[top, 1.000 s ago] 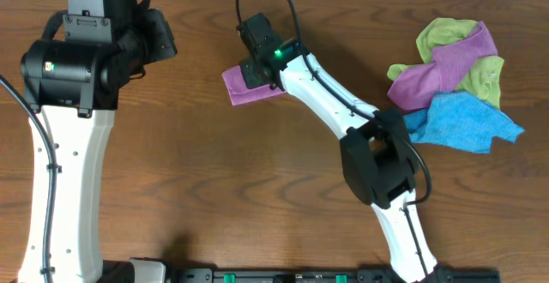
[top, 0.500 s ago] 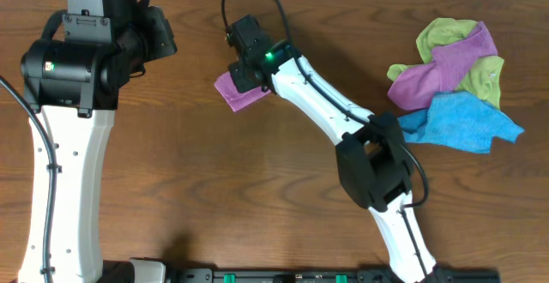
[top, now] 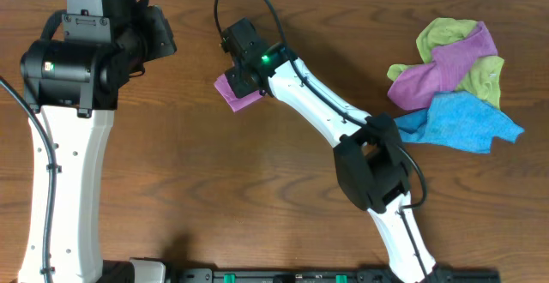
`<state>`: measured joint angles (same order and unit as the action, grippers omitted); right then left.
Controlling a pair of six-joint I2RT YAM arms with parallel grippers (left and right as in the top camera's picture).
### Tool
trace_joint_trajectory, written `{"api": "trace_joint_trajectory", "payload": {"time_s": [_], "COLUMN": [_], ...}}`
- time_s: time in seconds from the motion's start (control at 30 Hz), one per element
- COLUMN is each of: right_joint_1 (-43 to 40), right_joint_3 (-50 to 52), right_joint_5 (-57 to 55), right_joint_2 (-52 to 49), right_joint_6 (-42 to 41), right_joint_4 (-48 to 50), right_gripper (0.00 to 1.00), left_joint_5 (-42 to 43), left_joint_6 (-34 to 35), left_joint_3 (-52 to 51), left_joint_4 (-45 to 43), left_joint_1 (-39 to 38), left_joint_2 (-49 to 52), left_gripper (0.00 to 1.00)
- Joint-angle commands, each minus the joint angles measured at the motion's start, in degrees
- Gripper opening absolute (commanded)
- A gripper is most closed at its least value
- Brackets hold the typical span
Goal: Fold the cloth
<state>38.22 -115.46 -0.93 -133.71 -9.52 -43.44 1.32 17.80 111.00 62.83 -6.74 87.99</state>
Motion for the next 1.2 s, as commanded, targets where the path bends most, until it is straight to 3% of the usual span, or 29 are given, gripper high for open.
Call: {"api": "trace_joint_trajectory", "payload": {"time_s": [0.0, 0.1, 0.33, 0.5, 0.9, 1.17], "right_joint_1": [1.2, 2.2, -1.1, -3.3, -3.4, -2.7], "right_joint_3": [-0.7, -0.7, -0.8, -0.9, -0.9, 0.1], "right_joint_5": [6.4, 15.3, 15.8, 18.5, 20.2, 4.2], "right_joint_2": [-1.5, -1.5, -0.5, 2.9, 6.1, 6.1], "right_joint_6": [3.2, 7.6, 6.5, 6.8, 6.8, 15.0], "right_joint_4": [0.4, 0.0, -1.0, -0.7, 1.8, -1.7], "right_gripper": [0.37, 0.53, 0.62, 0.80, 0.79, 0.73], "left_joint_5": [-0.2, -0.2, -0.6, 4.0, 4.7, 4.7], "left_joint_6": [0.2, 0.2, 0.2, 0.7, 0.7, 0.7], "left_joint_3": [0.2, 0.2, 0.2, 0.2, 0.2, 0.2], "left_joint_4": [-0.1, -0.1, -0.8, -2.2, -3.3, -3.3], "left_joint_1": [0.5, 0.5, 1.3, 5.6, 6.8, 6.8], "left_joint_2": [-0.2, -0.2, -0.2, -0.2, -0.2, -0.1], "left_gripper": [0.06, 0.06, 0.06, 0.06, 0.06, 0.07]}}
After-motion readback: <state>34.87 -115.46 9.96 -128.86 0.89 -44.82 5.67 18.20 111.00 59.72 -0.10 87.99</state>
